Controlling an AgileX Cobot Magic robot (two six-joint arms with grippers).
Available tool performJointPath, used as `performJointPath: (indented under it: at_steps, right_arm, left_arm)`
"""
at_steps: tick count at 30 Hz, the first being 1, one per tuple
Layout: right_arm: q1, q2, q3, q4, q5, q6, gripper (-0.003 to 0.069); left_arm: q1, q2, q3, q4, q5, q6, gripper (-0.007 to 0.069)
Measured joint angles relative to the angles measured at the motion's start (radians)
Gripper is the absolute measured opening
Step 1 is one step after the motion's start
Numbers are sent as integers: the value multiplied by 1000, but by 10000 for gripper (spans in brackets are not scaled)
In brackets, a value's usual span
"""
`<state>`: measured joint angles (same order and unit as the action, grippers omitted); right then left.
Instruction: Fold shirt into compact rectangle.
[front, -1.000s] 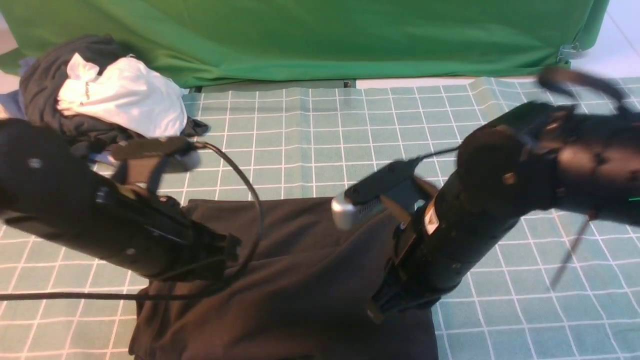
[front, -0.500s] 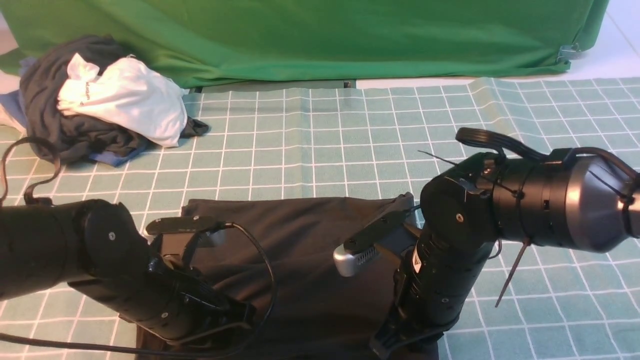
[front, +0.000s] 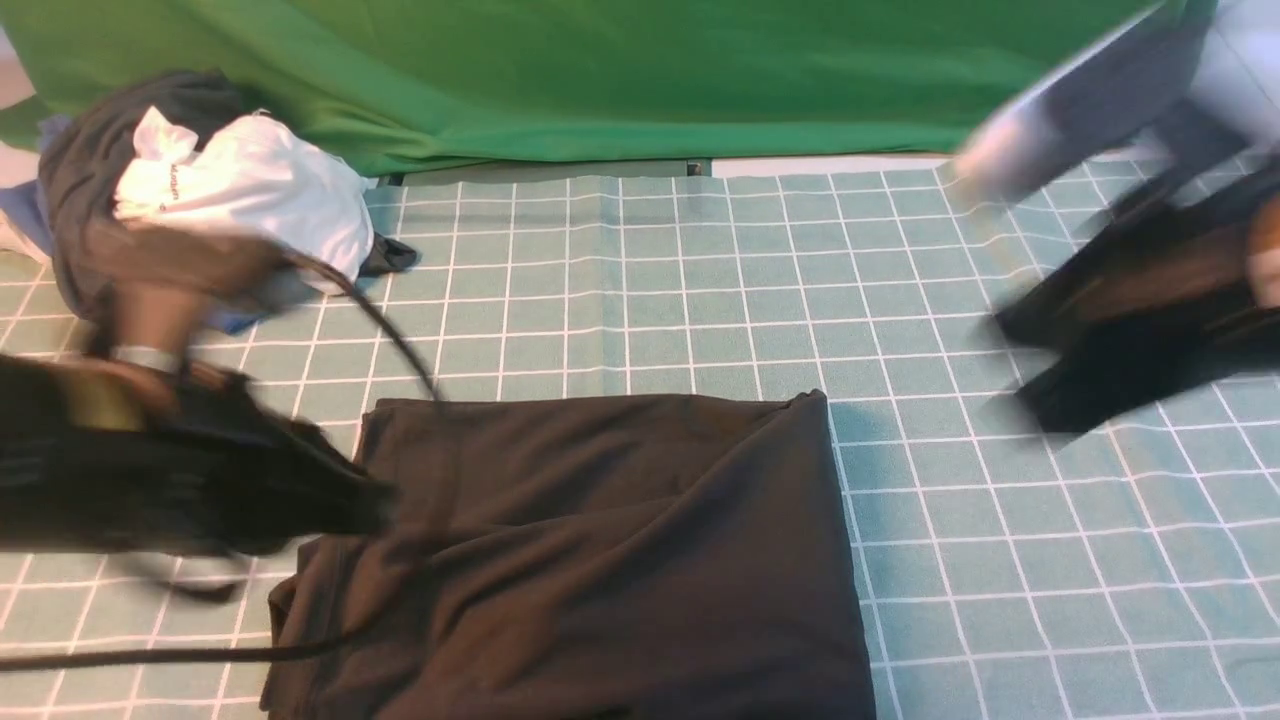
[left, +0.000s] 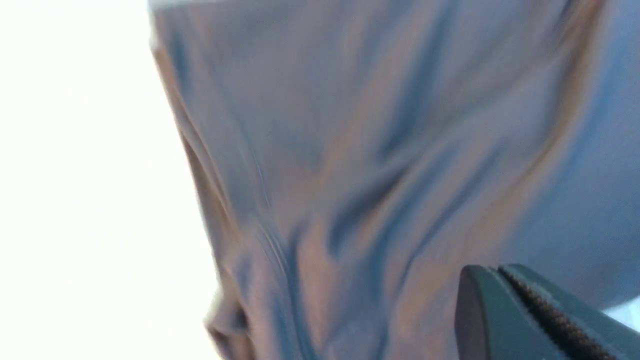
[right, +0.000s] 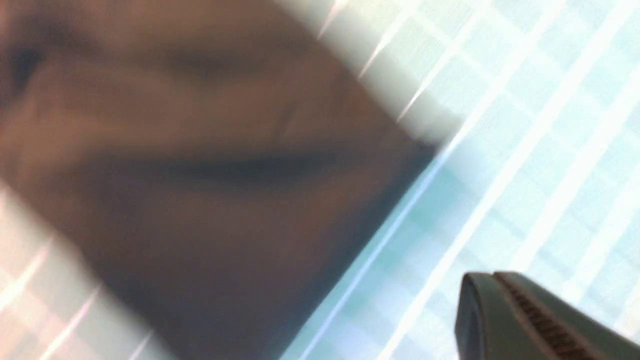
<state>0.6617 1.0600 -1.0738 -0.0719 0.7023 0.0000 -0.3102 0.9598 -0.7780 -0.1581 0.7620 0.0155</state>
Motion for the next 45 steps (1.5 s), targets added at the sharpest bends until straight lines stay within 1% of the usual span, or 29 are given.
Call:
performJointPath:
  at_steps: [4, 5, 7, 8, 11, 12, 14, 16, 17, 18, 20, 25, 45]
  right_arm:
    - [-4, -257, 10, -54, -123, 0, 17]
    - [-4, -257, 10, -54, -130, 0, 17]
    - [-4, -406, 69, -62, -217, 0, 17]
    - [-4, -417, 76, -62, -230, 0, 17]
    - [-4, -594, 230, -73, -353, 0, 17]
    - [-4, -603, 240, -74, -353, 0, 17]
    - [-4, -705, 369, -77, -435, 43, 17]
    - [-6, -732, 409, -77, -476, 76, 17]
    - [-7, -762, 461, -77, -530, 120, 17]
    - [-7, -767, 471, -77, -538, 124, 17]
    - [-7, -785, 509, -77, -605, 160, 18]
    - [-7, -788, 517, -77, -639, 178, 36]
    - [-7, -789, 517, -77, -642, 179, 99]
  left_arm:
    - [0, -223, 0, 83, -4, -63, 11]
    - [0, -243, 1, 87, -4, -67, 11]
    - [0, -360, 19, 122, -7, -122, 11]
    - [0, -376, 24, 124, -9, -125, 11]
    - [0, -493, 76, 129, -15, -148, 11]
    - [0, -498, 79, 129, -15, -149, 11]
    - [0, -556, 116, 129, -23, -151, 11]
    - [0, -576, 129, 130, -34, -152, 11]
    - [0, -588, 139, 130, -54, -152, 11]
    - [0, -588, 142, 128, -57, -152, 11]
    - [0, -592, 145, 124, -99, -152, 11]
    - [0, -595, 145, 114, -155, -152, 11]
    - [0, -596, 146, 105, -161, -151, 14]
